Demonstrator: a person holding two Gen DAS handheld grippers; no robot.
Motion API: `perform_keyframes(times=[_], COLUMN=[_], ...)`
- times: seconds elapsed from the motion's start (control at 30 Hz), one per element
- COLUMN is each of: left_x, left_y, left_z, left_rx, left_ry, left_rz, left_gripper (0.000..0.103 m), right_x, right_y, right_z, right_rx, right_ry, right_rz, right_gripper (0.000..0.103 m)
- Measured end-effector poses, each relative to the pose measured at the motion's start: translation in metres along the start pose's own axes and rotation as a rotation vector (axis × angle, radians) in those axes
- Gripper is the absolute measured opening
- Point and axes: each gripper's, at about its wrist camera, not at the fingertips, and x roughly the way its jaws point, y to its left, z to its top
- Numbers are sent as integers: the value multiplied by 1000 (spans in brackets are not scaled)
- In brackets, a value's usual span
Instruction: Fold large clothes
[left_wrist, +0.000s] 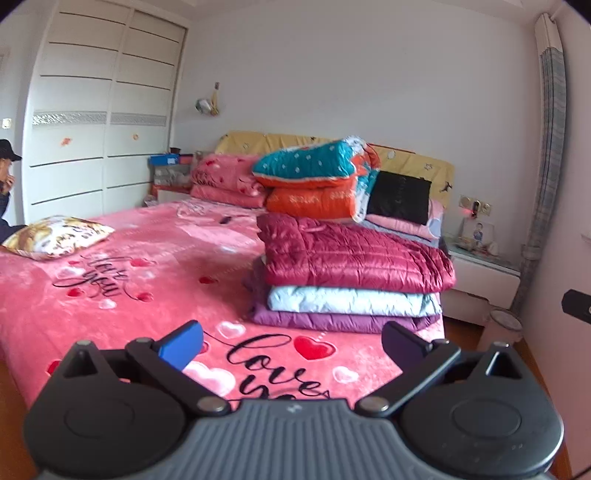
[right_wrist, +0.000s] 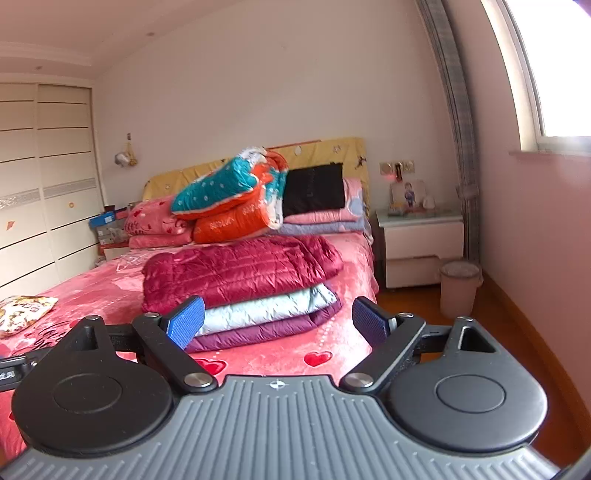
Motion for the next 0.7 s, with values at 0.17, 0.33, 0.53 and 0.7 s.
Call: perform_keyframes(times=[0.17,0.33,0.53,0.7], left_x=[-4,-4,-2,0], left_y=[-2,-7,-10,-11], left_z=[-1,-6,-10,-14], left_rx=[15,40,51,65], left_ry=[2,3,13,19], left_rz=[36,54,51,58], left_gripper=[102,102,102,102], right_x=[-12,-8,0,3], right_y=[10,11,15,16], right_z=[-4,-9,-15,-16], right_rx=[-11,-15,-37,-34], right_ry=[-20,14,58,67], right_rz=[12,12,17,25], right_gripper=[103,103,103,103])
